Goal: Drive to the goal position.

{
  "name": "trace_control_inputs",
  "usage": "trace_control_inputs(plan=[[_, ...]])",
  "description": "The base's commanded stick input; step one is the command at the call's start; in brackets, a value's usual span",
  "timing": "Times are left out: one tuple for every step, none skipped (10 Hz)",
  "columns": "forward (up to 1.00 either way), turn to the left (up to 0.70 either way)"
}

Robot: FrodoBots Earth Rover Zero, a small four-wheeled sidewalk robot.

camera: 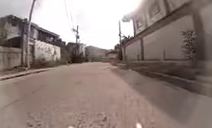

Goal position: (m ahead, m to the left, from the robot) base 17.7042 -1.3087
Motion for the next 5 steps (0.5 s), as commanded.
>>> trace_control_inputs(plan=[[1.0,0.0],[1.0,0.0],[1.0,0.0],[1.0,0.0],[1.0,0.0]])
